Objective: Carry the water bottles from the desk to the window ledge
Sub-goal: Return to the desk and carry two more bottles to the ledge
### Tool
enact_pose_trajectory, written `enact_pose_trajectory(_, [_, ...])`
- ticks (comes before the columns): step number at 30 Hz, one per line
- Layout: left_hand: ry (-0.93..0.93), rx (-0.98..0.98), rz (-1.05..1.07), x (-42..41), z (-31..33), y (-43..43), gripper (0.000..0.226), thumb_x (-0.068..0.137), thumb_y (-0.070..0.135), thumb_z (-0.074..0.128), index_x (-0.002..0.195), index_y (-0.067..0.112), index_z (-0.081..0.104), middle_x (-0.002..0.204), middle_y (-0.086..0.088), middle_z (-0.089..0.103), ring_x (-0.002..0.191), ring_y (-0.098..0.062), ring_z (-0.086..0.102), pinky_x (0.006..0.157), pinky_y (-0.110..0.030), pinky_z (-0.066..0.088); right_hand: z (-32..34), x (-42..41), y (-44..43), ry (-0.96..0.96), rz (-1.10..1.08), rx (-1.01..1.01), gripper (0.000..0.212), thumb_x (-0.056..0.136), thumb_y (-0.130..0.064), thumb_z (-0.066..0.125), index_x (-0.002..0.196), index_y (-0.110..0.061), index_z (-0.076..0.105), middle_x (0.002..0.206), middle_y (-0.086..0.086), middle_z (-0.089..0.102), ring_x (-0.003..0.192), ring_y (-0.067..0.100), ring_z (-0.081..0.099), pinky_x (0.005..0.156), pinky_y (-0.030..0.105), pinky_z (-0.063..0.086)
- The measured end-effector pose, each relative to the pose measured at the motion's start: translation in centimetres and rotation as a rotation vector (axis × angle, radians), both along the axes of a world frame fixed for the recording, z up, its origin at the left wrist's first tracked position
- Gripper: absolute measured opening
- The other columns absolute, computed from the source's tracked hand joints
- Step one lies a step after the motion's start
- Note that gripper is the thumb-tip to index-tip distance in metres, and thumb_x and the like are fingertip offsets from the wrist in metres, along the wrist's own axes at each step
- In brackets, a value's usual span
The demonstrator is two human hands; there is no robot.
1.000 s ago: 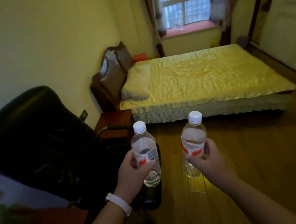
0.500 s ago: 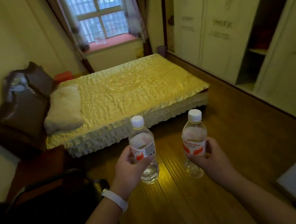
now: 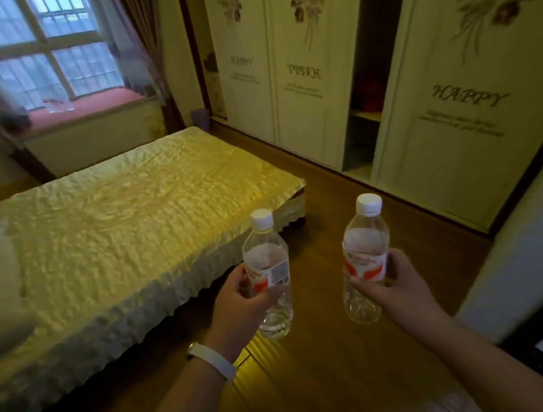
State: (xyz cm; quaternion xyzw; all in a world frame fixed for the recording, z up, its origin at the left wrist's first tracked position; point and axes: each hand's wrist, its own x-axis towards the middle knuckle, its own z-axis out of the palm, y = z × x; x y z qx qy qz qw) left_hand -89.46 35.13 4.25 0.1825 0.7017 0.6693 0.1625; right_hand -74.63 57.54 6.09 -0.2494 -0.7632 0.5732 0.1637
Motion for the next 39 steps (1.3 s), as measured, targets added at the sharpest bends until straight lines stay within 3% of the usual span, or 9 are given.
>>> enact_pose_trajectory(5, [0.008, -0.002, -0.095, -4.5, 0.2, 6.3, 0.045, 0.06, 0.043, 0.086, 0.102, 0.038, 0.07, 0.096, 0.008, 0.077, 0.085, -0.01, 0.073, 0.063, -0.018, 0.055, 0.0, -2.2, 5.3, 0.028, -0.109, -0.036, 0.062, 0.075, -0.036, 0.078, 0.127, -0.034, 0.044, 0.113, -0.017, 0.059, 0.098, 0.001, 0.059, 0.068, 0.02, 0.047])
enact_pose_trajectory(14, [-0.017, -0.031, -0.169, -11.3, -1.8, 20.9, 0.057, 0.063, 0.045, 0.087, 0.114, 0.032, 0.067, 0.106, -0.001, 0.075, 0.096, -0.023, 0.073, 0.078, -0.043, 0.06, -2.4, -7.8, 18.7, 0.05, -0.193, -0.077, 0.057, 0.078, -0.029, 0.077, 0.124, -0.035, 0.044, 0.108, -0.018, 0.058, 0.094, 0.001, 0.058, 0.069, 0.02, 0.046])
enact_pose_trajectory(21, [-0.056, -0.053, -0.138, -15.5, -1.4, 33.8, 0.051, 0.06, 0.044, 0.089, 0.107, 0.044, 0.069, 0.102, 0.007, 0.076, 0.088, -0.013, 0.074, 0.065, -0.021, 0.058, -3.3, -12.2, 30.9, 0.015, -0.17, -0.146, 0.058, 0.077, -0.031, 0.078, 0.124, -0.038, 0.045, 0.111, -0.018, 0.059, 0.099, 0.003, 0.06, 0.068, 0.02, 0.051])
enact_pose_trajectory(24, [-0.04, -0.043, -0.138, -17.4, -0.9, 38.3, 0.048, 0.062, 0.036, 0.089, 0.105, 0.04, 0.07, 0.101, 0.004, 0.077, 0.088, -0.015, 0.074, 0.064, -0.022, 0.058, -2.9, -14.0, 35.6, 0.014, -0.162, -0.147, 0.06, 0.076, -0.031, 0.079, 0.125, -0.037, 0.045, 0.116, -0.013, 0.06, 0.103, 0.008, 0.061, 0.081, 0.034, 0.056])
enact_pose_trajectory(28, [-0.031, -0.028, -0.132, -19.9, -0.3, 42.4, 0.044, 0.063, 0.03, 0.088, 0.103, 0.035, 0.071, 0.098, 0.001, 0.077, 0.087, -0.017, 0.075, 0.064, -0.022, 0.057, -2.5, -16.4, 39.6, 0.008, -0.132, -0.143, 0.06, 0.076, -0.032, 0.079, 0.125, -0.038, 0.046, 0.116, -0.013, 0.059, 0.104, 0.009, 0.06, 0.073, 0.024, 0.053])
enact_pose_trajectory(33, [-0.049, -0.014, -0.123, -24.0, -0.6, 46.6, 0.042, 0.073, 0.003, 0.082, 0.107, 0.024, 0.069, 0.093, 0.004, 0.078, 0.082, -0.013, 0.075, 0.061, -0.019, 0.057, -2.1, -21.0, 43.9, -0.006, -0.07, -0.11, 0.053, 0.078, -0.033, 0.078, 0.113, -0.048, 0.042, 0.108, -0.02, 0.056, 0.097, 0.001, 0.058, 0.066, 0.015, 0.048])
enact_pose_trajectory(39, [-0.088, -0.01, -0.116, -31.5, -2.0, 52.2, 0.043, 0.071, 0.011, 0.085, 0.109, 0.025, 0.069, 0.095, 0.003, 0.078, 0.084, -0.014, 0.074, 0.062, -0.021, 0.057, -3.0, -28.8, 49.5, -0.017, -0.107, -0.07, 0.058, 0.074, -0.031, 0.081, 0.117, -0.04, 0.044, 0.109, -0.018, 0.056, 0.098, 0.003, 0.059, 0.065, 0.013, 0.049])
